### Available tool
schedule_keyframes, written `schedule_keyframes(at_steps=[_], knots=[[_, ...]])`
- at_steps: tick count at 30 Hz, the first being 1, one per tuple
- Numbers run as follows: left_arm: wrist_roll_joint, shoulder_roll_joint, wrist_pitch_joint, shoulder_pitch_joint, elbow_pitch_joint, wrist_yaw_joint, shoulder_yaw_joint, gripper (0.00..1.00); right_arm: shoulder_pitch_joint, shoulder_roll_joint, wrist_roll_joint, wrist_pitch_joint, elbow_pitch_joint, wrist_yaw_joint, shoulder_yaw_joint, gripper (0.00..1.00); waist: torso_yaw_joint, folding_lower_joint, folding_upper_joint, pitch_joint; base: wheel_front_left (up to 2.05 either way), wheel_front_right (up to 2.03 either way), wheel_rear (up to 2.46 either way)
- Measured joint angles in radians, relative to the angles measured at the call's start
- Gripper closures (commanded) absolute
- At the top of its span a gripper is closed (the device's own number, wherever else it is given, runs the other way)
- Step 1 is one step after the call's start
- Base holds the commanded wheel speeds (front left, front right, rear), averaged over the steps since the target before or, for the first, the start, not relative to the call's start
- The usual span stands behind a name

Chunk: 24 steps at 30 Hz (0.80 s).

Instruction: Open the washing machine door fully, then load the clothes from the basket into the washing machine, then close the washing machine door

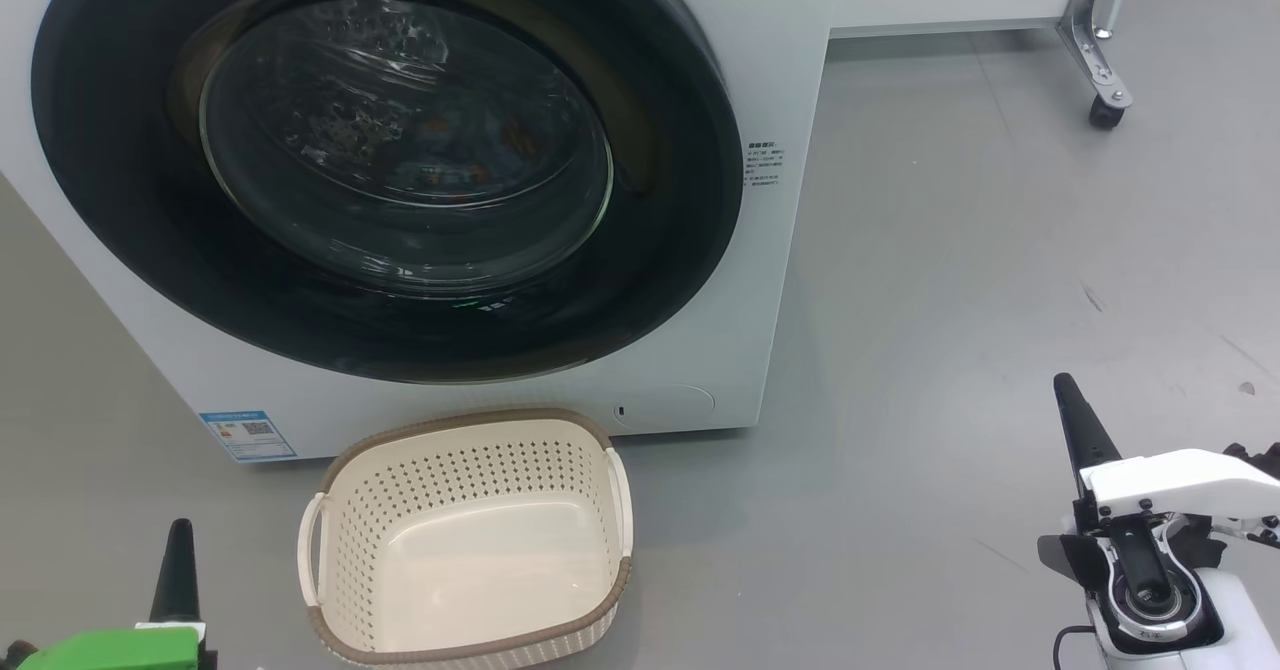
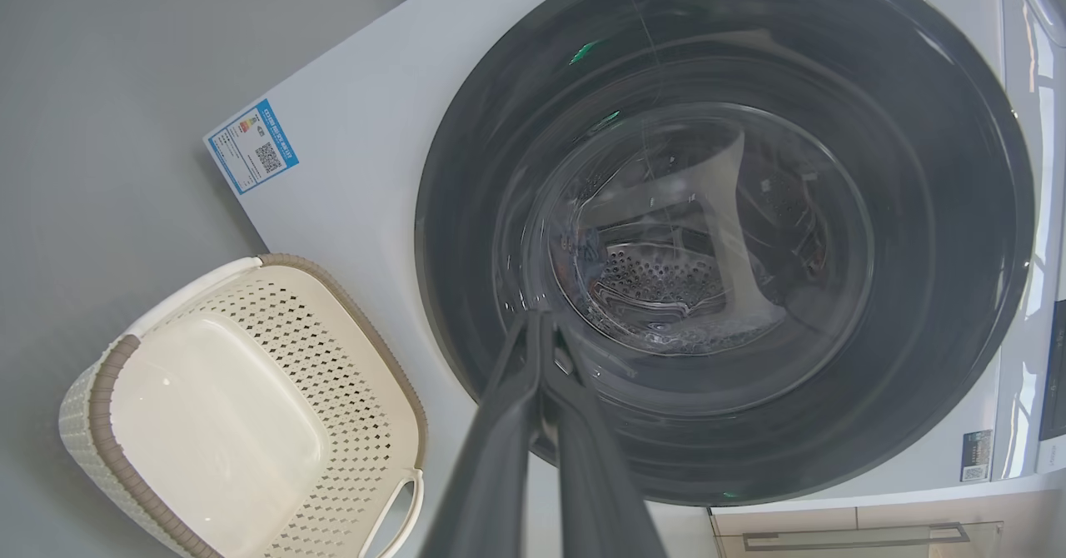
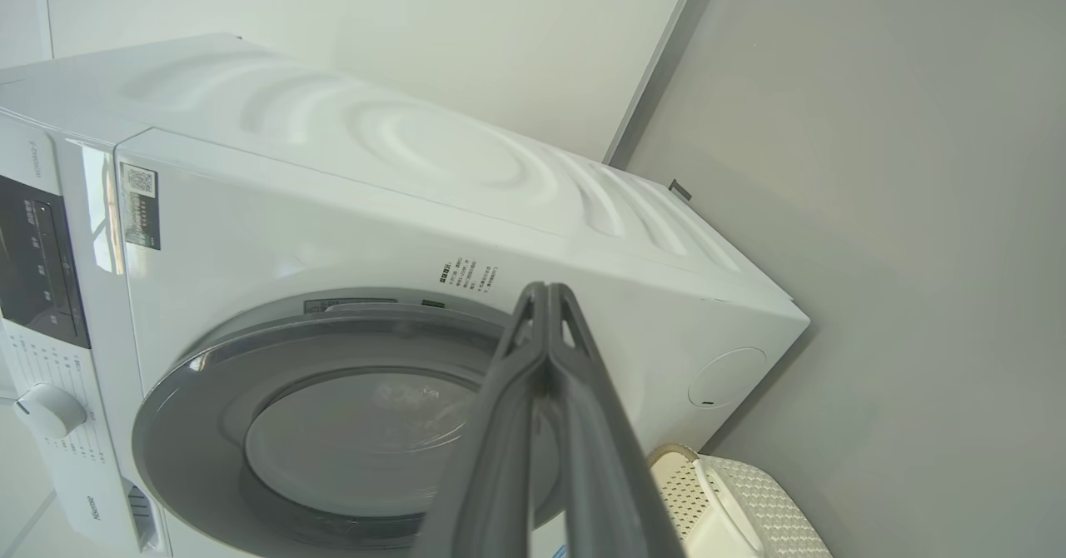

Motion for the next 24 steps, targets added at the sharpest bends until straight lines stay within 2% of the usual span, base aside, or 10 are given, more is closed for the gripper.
schedule_keyframes(at_steps=[24], knots=[[-0.247, -0.035, 0.076, -0.007, 0.010, 0.009, 0.043, 1.00, 0.022, 0.035, 0.266, 0.080, -0.032, 0.000, -0.122, 1.00, 0.013, 0.0000, 0.0000, -0.020, 0.00, 0.00, 0.00]])
